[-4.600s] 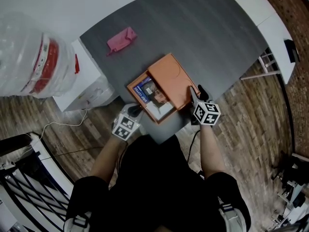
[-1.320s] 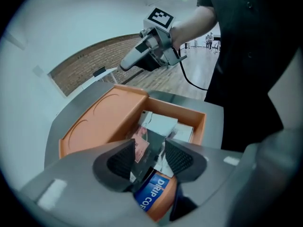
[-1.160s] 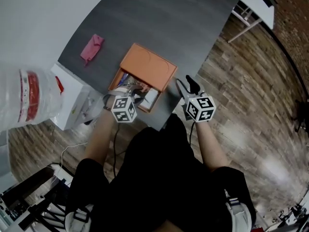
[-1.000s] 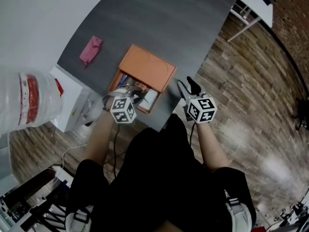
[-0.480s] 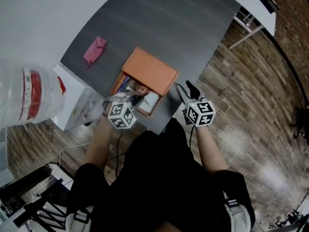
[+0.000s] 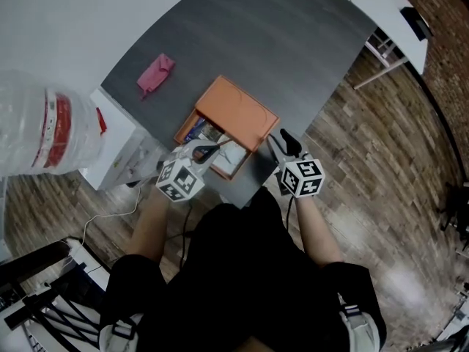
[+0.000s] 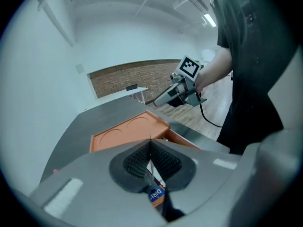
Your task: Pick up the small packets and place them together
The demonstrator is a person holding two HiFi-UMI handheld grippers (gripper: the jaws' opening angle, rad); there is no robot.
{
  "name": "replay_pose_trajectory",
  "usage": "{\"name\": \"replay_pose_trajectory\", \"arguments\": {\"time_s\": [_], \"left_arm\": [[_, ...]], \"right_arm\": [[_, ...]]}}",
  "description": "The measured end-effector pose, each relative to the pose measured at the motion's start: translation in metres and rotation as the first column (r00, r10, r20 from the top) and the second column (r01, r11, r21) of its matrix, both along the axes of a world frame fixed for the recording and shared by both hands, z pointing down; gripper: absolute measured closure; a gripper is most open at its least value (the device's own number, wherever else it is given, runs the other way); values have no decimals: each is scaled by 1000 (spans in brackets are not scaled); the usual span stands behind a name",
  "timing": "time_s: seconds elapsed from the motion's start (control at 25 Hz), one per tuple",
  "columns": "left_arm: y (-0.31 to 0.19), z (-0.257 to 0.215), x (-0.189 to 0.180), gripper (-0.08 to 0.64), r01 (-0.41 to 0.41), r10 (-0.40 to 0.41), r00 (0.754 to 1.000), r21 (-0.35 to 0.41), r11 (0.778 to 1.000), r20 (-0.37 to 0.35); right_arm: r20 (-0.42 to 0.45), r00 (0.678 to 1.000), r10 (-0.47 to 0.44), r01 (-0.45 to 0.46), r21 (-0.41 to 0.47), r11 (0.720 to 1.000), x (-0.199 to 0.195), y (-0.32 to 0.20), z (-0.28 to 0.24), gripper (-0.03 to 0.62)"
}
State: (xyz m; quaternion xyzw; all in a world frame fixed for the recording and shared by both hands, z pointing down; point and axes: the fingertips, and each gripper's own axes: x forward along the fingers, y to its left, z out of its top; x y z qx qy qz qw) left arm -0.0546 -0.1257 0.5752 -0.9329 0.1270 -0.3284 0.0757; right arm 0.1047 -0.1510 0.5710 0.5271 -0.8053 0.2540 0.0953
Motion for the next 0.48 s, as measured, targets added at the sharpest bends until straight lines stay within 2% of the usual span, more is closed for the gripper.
{"name": "replay_pose_trajectory", "arguments": {"time_s": [0.12, 0.24, 0.36, 0.48], "left_arm": [[-6, -17, -3, 560, 42, -42, 997, 3, 999, -64], [-19, -39, -4, 560, 94, -94, 984, -7, 996, -151], [-38, -59, -5, 560, 171, -177, 952, -47, 984, -250], [-61, -64, -5, 560, 263, -270, 921, -64, 963, -282]], "right_arm": [[-1, 1000, -26, 26, 0, 1000, -9, -2, 0, 410], [-6, 999, -44, 44, -2, 999, -14, -2, 0, 410], [-12, 998, -58, 58, -6, 998, -17, -2, 1, 410], [-18, 998, -62, 62, -11, 998, -17, -2, 3, 410]]}}
